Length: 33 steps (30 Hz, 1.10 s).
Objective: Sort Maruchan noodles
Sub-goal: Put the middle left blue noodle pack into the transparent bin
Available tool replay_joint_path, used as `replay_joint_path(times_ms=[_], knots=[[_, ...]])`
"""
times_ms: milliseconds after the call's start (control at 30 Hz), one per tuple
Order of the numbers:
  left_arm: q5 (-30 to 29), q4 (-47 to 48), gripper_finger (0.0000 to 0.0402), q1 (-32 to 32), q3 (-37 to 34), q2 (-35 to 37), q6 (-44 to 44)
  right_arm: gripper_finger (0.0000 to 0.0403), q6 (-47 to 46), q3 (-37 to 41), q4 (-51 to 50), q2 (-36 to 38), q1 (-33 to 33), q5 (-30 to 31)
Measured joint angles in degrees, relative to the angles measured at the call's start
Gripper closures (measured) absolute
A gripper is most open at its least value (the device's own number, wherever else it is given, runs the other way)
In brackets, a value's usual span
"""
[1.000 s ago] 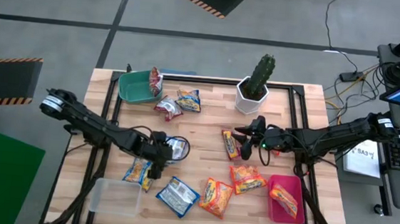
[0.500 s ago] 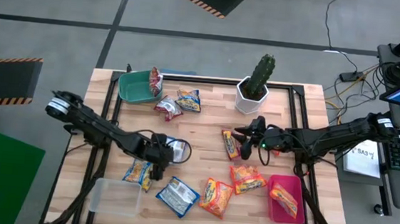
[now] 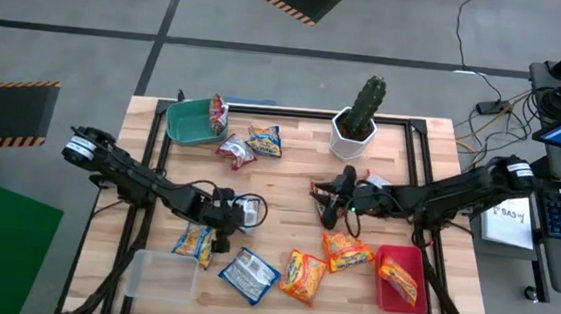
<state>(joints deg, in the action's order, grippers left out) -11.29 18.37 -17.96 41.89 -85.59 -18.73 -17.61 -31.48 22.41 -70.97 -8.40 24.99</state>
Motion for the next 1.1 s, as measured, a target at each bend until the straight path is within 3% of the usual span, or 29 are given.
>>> replay_joint_path(times_ms=[233,400,533,667,900,1100], knots=[[-2.3,-0.8,0.0399,0.1,0.0,5.3,0.1,0.0261,7.2,-2.8,5.6,-6.7,-0.2,-1.1],[-3.2,-2.5,0.0401,0.2,0.0,8.9,0.0,0.0218,12.8,-9.4,5.4,-13.2,-0.9,-2.4],[-3.1,-4.4,0.0401,0.2,0.0,11.3,0.0,0.018,17.8,-15.8,4.4,-19.1,-1.1,-7.8],[-3.1,-4.4,0.0401,0.2,0.0,12.9,0.0,0.0151,21.0,-22.5,0.6,-24.6,-1.1,-13.4],[-3.2,-6.2,0.0401,0.2,0.1,13.8,0.0,0.0119,21.7,-33.2,-11.0,-32.4,-0.8,-17.0],[-3.2,-8.7,0.0402,0.2,0.2,13.4,0.0,0.0115,22.1,-39.3,-15.0,-37.5,0.3,-17.5]])
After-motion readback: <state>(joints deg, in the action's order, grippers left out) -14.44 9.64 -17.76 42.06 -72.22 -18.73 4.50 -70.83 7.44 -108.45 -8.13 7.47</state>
